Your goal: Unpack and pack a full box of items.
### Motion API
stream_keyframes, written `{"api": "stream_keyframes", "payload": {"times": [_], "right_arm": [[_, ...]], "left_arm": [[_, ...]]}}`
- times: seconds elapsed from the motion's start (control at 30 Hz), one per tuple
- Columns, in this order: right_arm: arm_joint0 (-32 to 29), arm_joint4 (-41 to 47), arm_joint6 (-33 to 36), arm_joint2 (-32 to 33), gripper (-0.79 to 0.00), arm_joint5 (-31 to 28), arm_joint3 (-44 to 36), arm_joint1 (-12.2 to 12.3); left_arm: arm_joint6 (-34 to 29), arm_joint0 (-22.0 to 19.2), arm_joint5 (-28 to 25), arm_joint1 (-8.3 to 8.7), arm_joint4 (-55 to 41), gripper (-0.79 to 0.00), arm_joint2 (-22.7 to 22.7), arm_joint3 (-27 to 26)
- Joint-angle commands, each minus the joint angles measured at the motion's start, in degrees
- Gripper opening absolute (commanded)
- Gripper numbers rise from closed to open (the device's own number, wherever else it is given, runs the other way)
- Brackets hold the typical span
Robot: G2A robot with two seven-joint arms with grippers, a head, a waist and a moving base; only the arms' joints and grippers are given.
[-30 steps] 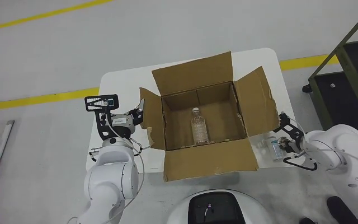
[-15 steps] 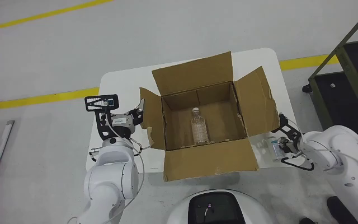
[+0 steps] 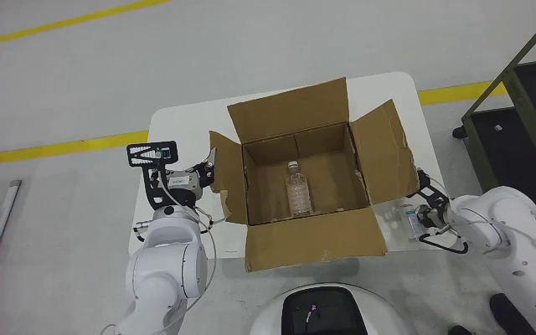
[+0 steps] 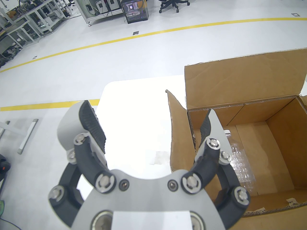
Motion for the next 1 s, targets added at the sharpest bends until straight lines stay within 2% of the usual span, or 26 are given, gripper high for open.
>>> {"api": "stream_keyframes", "payload": {"times": [0.0, 0.1, 0.13, 0.23, 0.3, 0.43, 0.6, 0.7, 0.8, 0.97], "right_arm": [[0.15, 0.02, -0.08, -0.19, -0.48, 0.06, 0.3, -0.01], [0.3, -0.08, -0.03, -0.51, -0.502, 0.08, 0.52, 0.0], [0.32, -0.09, -0.03, -0.6, -0.542, 0.14, 0.46, 0.0], [0.26, -0.17, -0.04, -0.7, -0.733, 0.33, 0.28, 0.02], [0.25, -0.08, -0.01, -0.42, -0.785, 0.61, -0.13, 0.06], [-0.32, 0.9, 0.03, 1.27, -0.785, 1.86, -1.62, 0.21], [-1.72, 5.03, -1.26, 7.07, -0.785, 5.37, -4.19, 0.51], [-2.28, 12.65, -4.46, 14.15, -0.785, 10.6, -5.17, 0.52], [-3.1, 25.83, -8.97, 22.24, -0.785, 14.65, -6.06, 0.26], [-4.55, 51.61, -14.19, 31.98, -0.785, 13.25, -5.95, -0.37]], "left_arm": [[0.0, 0.0, 0.0, 0.0, 0.0, 0.0, 0.0, 0.0], [0.0, 0.0, 0.0, 0.0, 0.0, 0.0, 0.0, 0.0], [0.0, 0.0, 0.0, 0.0, 0.0, 0.0, 0.0, 0.0], [0.0, 0.0, 0.0, 0.0, 0.0, 0.0, 0.0, 0.0], [0.0, 0.0, 0.0, 0.0, 0.0, 0.0, 0.0, 0.0], [0.0, 0.0, 0.0, 0.0, 0.0, 0.0, 0.0, 0.0], [0.0, 0.0, 0.0, 0.0, 0.0, 0.0, 0.0, 0.0], [0.0, 0.0, 0.0, 0.0, 0.0, 0.0, 0.0, 0.0], [0.0, 0.0, 0.0, 0.0, 0.0, 0.0, 0.0, 0.0], [0.0, 0.0, 0.0, 0.0, 0.0, 0.0, 0.0, 0.0]]}}
